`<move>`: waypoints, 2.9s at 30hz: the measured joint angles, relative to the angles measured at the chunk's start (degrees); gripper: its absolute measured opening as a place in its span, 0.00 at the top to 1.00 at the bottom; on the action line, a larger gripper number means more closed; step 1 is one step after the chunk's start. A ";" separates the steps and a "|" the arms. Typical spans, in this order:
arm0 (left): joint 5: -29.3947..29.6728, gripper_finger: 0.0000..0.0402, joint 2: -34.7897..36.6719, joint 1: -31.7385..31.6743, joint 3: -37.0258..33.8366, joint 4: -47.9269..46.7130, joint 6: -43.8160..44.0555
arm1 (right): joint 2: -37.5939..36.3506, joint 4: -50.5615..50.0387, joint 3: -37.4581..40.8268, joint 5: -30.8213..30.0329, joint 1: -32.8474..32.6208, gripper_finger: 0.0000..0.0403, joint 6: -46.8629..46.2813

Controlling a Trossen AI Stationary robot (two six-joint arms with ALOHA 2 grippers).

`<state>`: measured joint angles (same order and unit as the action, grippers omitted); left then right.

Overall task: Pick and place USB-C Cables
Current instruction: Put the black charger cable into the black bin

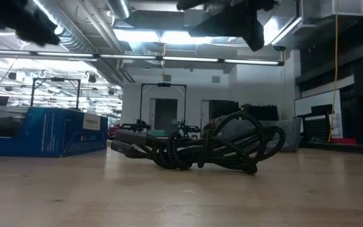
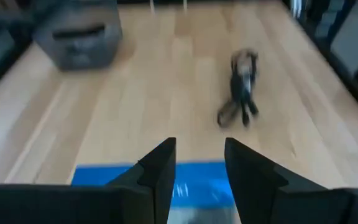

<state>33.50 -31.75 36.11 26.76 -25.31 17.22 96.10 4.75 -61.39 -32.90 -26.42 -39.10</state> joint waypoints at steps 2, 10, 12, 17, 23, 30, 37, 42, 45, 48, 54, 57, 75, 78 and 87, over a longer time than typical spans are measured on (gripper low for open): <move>-0.19 0.68 6.30 -1.75 -6.71 9.29 -5.24 | 0.06 -0.06 0.00 0.22 0.43 0.47 0.54; -7.69 0.68 22.02 -10.43 -20.97 32.64 -24.88 | 0.11 -0.78 0.00 2.43 2.02 0.47 0.58; -9.58 0.68 24.18 -13.40 -23.55 34.14 -25.50 | 0.19 -0.80 0.00 2.58 2.34 0.47 0.83; -17.62 0.68 26.71 -21.93 -26.29 35.23 -25.49 | 0.19 -0.78 0.00 2.60 3.44 0.47 3.37; -25.60 0.68 26.60 -31.57 -26.29 29.52 -22.54 | 2.40 -1.57 -0.02 4.19 4.20 0.47 8.18; -32.25 0.68 26.60 -36.89 -26.29 26.31 -20.47 | 9.02 -2.59 0.04 10.82 4.51 0.47 8.17; -32.68 0.68 26.58 -37.65 -26.27 26.00 -20.45 | 12.03 -3.97 0.07 20.69 4.04 0.47 6.33; -32.65 0.68 26.53 -37.65 -26.25 25.95 -20.42 | 14.75 -6.32 -0.13 25.13 2.86 0.47 2.66; -32.47 0.68 26.50 -37.65 -26.25 25.91 -20.42 | 16.72 -8.22 -0.43 24.83 2.09 0.47 -0.80; -31.47 0.68 26.50 -37.65 -26.25 25.96 -20.66 | 18.13 -8.80 -0.46 22.42 1.51 0.47 -5.09; -31.46 0.68 26.50 -37.65 -26.25 25.96 -20.75 | 18.66 -9.05 -0.42 20.43 1.15 0.47 -8.81; -31.44 0.68 26.52 -37.65 -26.25 25.98 -20.73 | 18.66 -9.05 -0.33 20.11 1.21 0.52 -11.95; -31.25 0.68 26.50 -37.65 -26.27 26.02 -20.73 | 6.05 -24.60 -7.41 -20.93 3.54 0.90 10.16; -31.24 0.68 26.52 -37.65 -26.27 26.06 -20.73 | 3.03 -26.80 -9.25 -28.48 4.18 0.90 19.44; -31.20 0.67 26.52 -37.65 -26.27 26.17 -20.73 | -8.34 -28.27 -11.15 -46.11 10.08 0.90 34.96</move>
<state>2.31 -5.23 -1.54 0.49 0.86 -3.51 87.76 -23.52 -72.53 -79.01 -16.34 -4.14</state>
